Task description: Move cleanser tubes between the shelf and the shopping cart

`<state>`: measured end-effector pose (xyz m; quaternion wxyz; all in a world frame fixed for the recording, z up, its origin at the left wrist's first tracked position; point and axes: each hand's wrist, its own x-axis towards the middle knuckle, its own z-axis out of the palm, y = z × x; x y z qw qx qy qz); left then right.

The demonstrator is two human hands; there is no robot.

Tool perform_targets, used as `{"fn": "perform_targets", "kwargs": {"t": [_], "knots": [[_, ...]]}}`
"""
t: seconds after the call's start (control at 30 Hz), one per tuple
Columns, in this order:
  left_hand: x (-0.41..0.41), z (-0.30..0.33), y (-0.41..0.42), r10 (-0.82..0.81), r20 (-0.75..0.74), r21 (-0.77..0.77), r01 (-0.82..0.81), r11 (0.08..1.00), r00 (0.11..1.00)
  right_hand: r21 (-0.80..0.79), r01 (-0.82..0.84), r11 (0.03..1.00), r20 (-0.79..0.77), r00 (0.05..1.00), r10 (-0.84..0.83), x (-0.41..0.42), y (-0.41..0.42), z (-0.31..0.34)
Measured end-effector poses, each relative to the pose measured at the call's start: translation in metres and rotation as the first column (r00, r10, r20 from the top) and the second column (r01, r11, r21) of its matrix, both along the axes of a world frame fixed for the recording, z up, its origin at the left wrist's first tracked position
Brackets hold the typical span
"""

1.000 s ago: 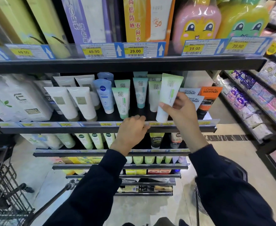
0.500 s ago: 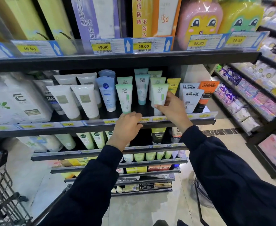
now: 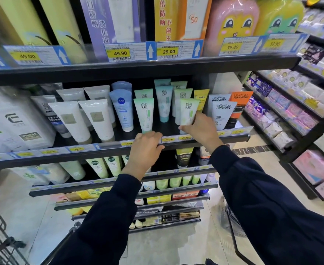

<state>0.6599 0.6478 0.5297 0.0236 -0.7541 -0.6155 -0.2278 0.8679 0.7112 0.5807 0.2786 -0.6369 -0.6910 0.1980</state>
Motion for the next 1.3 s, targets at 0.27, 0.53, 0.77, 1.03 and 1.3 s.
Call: {"fn": "perform_targets", "kwargs": {"t": [0.27, 0.53, 0.77, 1.03, 1.3], "knots": [[0.001, 0.001, -0.003, -0.001, 0.003, 0.022, 0.001, 1.000, 1.000, -0.068, 0.040, 0.997, -0.049, 0.998, -0.044, -0.010, 0.009, 0.004], [0.001, 0.001, -0.004, 0.003, -0.003, 0.033, -0.003, 0.999, 1.000, -0.096, 0.070, 0.993, -0.058, 0.995, -0.075, -0.016, 0.012, 0.005], [0.000, -0.002, -0.002, -0.003, 0.001, 0.027, 0.003, 1.000, 1.000, -0.097, 0.072, 0.993, -0.048, 0.996, -0.077, -0.017, 0.012, 0.007], [0.000, -0.003, -0.001, 0.004, -0.007, 0.010, -0.004, 1.000, 1.000, -0.077, 0.053, 0.996, -0.036, 0.998, -0.056, -0.015, 0.008, 0.006], [0.000, -0.003, -0.001, 0.005, -0.012, 0.010, -0.005, 1.000, 1.000, -0.074, 0.046, 0.996, -0.027, 0.999, -0.048, -0.011, 0.004, 0.004]]}}
